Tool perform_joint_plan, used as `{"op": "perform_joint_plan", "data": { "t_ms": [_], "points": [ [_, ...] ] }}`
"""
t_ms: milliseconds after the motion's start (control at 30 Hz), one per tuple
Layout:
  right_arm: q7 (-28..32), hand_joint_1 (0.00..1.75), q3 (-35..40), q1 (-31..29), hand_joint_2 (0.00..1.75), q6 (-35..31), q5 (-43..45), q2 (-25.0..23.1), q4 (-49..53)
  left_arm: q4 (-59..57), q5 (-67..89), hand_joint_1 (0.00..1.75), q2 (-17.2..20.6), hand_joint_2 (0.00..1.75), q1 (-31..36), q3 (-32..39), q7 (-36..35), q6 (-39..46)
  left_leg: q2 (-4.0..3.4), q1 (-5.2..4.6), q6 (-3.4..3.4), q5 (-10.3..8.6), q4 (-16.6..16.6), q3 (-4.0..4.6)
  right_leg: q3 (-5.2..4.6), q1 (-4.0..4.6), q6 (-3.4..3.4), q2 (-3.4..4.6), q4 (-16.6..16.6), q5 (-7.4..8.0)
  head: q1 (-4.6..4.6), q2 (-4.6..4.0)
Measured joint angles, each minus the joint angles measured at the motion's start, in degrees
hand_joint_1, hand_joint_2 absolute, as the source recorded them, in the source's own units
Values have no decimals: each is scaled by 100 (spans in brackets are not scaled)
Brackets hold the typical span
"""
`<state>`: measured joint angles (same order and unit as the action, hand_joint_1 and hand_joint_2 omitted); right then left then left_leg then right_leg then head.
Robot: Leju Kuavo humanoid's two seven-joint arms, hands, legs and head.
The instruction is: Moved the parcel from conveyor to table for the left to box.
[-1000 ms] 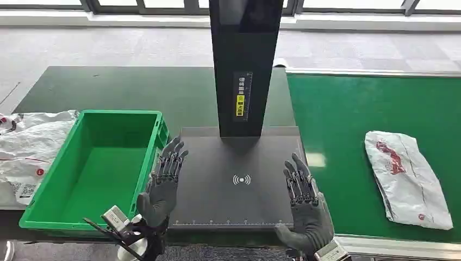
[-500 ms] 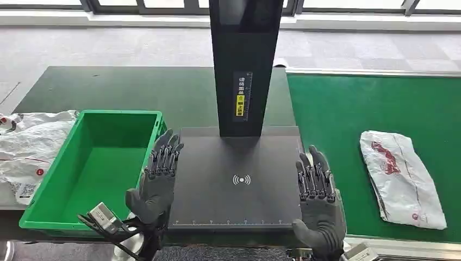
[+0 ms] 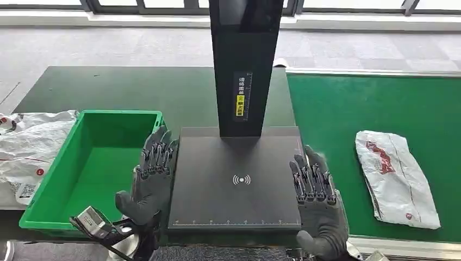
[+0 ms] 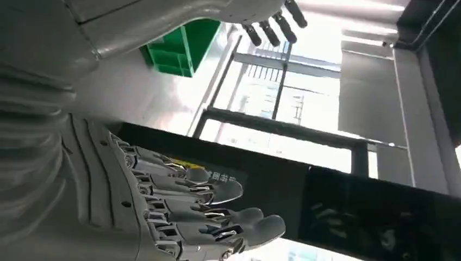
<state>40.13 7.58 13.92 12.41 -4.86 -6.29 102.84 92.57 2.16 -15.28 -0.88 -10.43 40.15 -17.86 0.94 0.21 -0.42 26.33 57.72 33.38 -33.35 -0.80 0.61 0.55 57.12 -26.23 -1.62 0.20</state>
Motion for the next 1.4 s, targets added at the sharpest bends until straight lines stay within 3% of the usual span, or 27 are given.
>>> {"op": "perform_joint_plan", "data": {
  "t_ms": [200,233,267,300,533,800,1133,1400],
  "points": [
    [-115,0,-284,-8,175,-1417,-1525,-125,-346,164,317,0,11,0,-288,0,0,871,-2,0,-1,5,0,-1,-2,0,0,0,0,-1,0,0],
    [-188,0,-381,-16,0,-1559,-1784,-159,-396,177,317,0,9,0,-345,0,0,1016,-1,0,0,5,0,1,-2,0,0,0,-1,-1,0,0],
    [-293,0,-490,-37,0,-1699,-2040,-177,-431,175,304,0,9,0,-381,0,0,1100,1,0,0,5,0,1,0,0,0,-2,-1,-2,0,0],
    [-403,0,-597,-75,175,-1812,-2258,-192,-466,164,242,0,9,0,-405,0,0,1145,2,0,1,6,0,2,0,0,0,-3,-1,-2,0,0],
    [-1196,0,-1316,-635,175,-2888,-3618,-105,-964,120,-100,0,9,0,-427,94,0,1242,0,-1,4,2,0,0,4,-1,1,-1,-1,0,0,0],
    [-2097,0,-1630,-1198,175,-3990,-5163,262,-1986,44,-55,0,-4,0,-516,160,0,1414,1,-2,4,3,0,1,3,-1,2,-2,-1,0,0,0],
    [-3394,0,-2089,-2523,175,-4255,-6819,1077,-4537,-107,-238,0,-2,0,-516,190,-9,1310,4,-5,9,1,2,0,4,-4,11,-3,-3,7,0,0],
    [-3543,0,-2260,-3078,175,-4216,-6898,1451,-6197,-232,-223,0,7,0,-489,197,-2,1213,9,-5,9,1,3,3,0,-4,11,-8,-2,7,0,0]
  ]
}}
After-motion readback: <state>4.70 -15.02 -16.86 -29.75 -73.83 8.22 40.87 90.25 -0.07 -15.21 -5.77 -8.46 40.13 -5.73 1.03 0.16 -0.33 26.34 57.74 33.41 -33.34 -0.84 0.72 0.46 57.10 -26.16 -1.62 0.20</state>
